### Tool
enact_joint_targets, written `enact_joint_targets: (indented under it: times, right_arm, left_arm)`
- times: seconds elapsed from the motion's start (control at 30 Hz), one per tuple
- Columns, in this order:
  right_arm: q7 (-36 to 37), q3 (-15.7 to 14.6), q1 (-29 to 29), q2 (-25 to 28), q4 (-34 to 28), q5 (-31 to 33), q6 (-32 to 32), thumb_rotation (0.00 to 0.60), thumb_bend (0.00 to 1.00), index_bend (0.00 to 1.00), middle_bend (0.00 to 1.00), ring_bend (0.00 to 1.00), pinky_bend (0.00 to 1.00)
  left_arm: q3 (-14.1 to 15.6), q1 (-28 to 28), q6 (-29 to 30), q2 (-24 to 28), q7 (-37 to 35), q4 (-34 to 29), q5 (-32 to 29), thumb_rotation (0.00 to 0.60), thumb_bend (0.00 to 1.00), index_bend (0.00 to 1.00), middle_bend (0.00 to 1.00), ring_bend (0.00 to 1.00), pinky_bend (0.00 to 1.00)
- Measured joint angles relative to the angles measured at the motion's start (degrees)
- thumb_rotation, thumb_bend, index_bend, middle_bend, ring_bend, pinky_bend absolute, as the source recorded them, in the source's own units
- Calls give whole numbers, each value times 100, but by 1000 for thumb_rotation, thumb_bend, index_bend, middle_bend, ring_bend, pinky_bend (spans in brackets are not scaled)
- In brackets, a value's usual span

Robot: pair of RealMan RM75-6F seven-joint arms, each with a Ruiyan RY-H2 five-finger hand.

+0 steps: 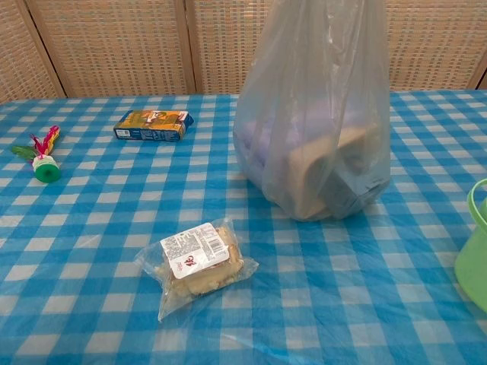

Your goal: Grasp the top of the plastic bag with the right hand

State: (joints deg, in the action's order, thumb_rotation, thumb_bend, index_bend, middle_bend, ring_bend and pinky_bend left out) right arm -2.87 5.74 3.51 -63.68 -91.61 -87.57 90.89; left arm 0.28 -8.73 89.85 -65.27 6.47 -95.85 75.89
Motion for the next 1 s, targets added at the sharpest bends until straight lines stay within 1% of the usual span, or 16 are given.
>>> enact_joint_targets:
  times: [0.23, 0.33, 0.43, 0.53, 0.73, 0.77, 0.87, 1.0]
  right_arm:
    - [112, -23, 9, 14, -10, -27, -44, 600, 0, 0, 0, 0, 0]
    - [371, -32, 48, 44, -22, -35, -142, 600, 0, 0, 0, 0, 0]
    - [838, -12, 166, 144, -78, -64, -335, 600, 0, 0, 0, 0, 0]
    - [1527, 54, 412, 353, -187, -128, -654, 600, 0, 0, 0, 0, 0]
    - [3366, 289, 1153, 926, -506, -266, -1521, 600, 0, 0, 0, 0, 0]
    - [3745, 370, 1354, 1060, -572, -283, -1734, 600, 0, 0, 0, 0, 0]
    - [4575, 620, 1942, 1401, -737, -277, -2371, 600, 0, 0, 0, 0, 0]
    - [5217, 961, 2726, 1699, -888, -79, -3261, 600, 0, 0, 0, 0, 0]
  left_arm:
    - [-60, 31, -88, -23, -39, 80, 85, 600, 0, 0, 0, 0, 0]
    - [-93, 48, -100, 2, -70, 58, 114, 600, 0, 0, 0, 0, 0]
    - [-124, 60, -109, 20, -94, 42, 146, 600, 0, 0, 0, 0, 0]
    - [-161, 72, -143, 33, -99, 34, 177, 600, 0, 0, 0, 0, 0]
    - [-233, 90, -160, 24, -49, 35, 167, 600, 0, 0, 0, 0, 0]
    - [-242, 92, -164, 18, -26, 37, 154, 600, 0, 0, 0, 0, 0]
    - [-278, 92, -210, -6, 55, 39, 98, 600, 0, 0, 0, 0, 0]
    - [-337, 70, -329, -35, 148, 46, 5, 600, 0, 0, 0, 0, 0]
